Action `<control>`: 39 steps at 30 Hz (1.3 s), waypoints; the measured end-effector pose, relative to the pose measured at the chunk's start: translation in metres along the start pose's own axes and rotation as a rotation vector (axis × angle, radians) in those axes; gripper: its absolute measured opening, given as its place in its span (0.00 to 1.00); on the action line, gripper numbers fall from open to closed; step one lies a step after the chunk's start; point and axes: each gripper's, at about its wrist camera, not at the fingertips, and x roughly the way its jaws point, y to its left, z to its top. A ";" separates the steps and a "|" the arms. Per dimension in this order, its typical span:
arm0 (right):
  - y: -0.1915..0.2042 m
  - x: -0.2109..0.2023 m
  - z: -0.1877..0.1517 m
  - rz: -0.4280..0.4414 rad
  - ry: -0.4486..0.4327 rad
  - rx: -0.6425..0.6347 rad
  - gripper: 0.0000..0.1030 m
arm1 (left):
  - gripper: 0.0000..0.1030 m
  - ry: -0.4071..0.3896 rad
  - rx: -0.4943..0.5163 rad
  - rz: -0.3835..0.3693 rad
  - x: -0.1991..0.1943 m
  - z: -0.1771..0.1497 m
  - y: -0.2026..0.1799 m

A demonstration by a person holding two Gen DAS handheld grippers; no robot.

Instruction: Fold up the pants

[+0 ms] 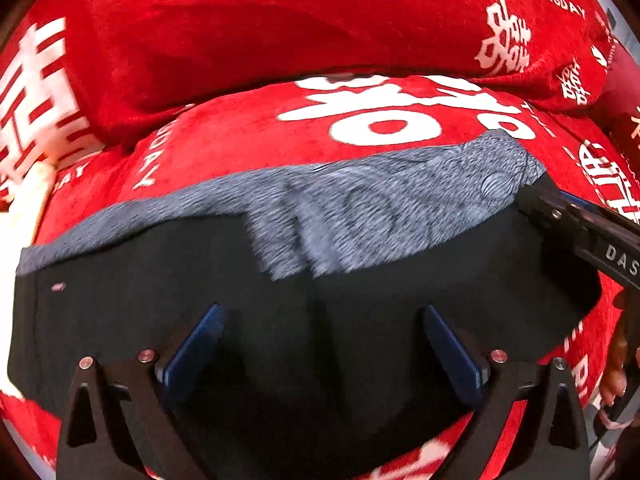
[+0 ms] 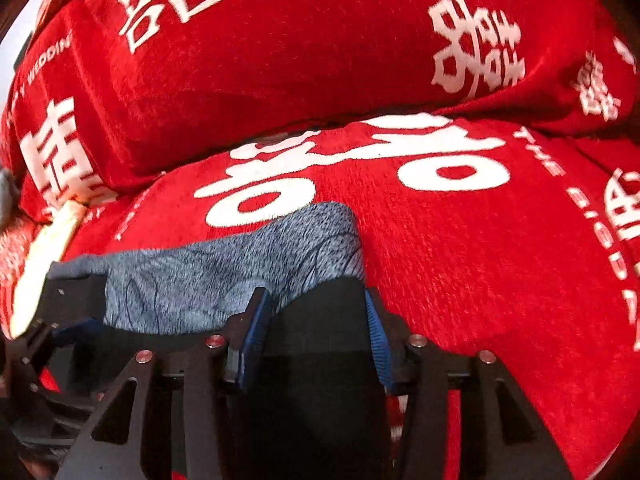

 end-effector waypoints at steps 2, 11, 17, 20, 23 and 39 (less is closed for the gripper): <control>0.004 -0.011 -0.005 -0.021 -0.009 -0.008 0.56 | 0.97 -0.017 -0.010 0.011 -0.011 -0.008 0.009; 0.032 -0.065 -0.026 -0.008 -0.083 -0.033 0.59 | 0.97 -0.028 -0.100 0.009 -0.045 -0.046 0.049; 0.089 -0.040 -0.038 0.156 0.006 -0.100 0.59 | 0.97 -0.001 -0.167 0.057 -0.051 -0.069 0.081; 0.108 -0.018 -0.051 0.197 0.093 -0.081 0.58 | 0.97 0.004 -0.196 0.077 -0.055 -0.081 0.098; 0.122 -0.021 -0.061 0.163 0.086 -0.119 0.59 | 0.97 0.002 -0.214 0.097 -0.059 -0.093 0.112; 0.185 -0.045 -0.086 0.197 0.163 -0.199 0.66 | 0.97 0.019 -0.319 0.076 -0.056 -0.129 0.168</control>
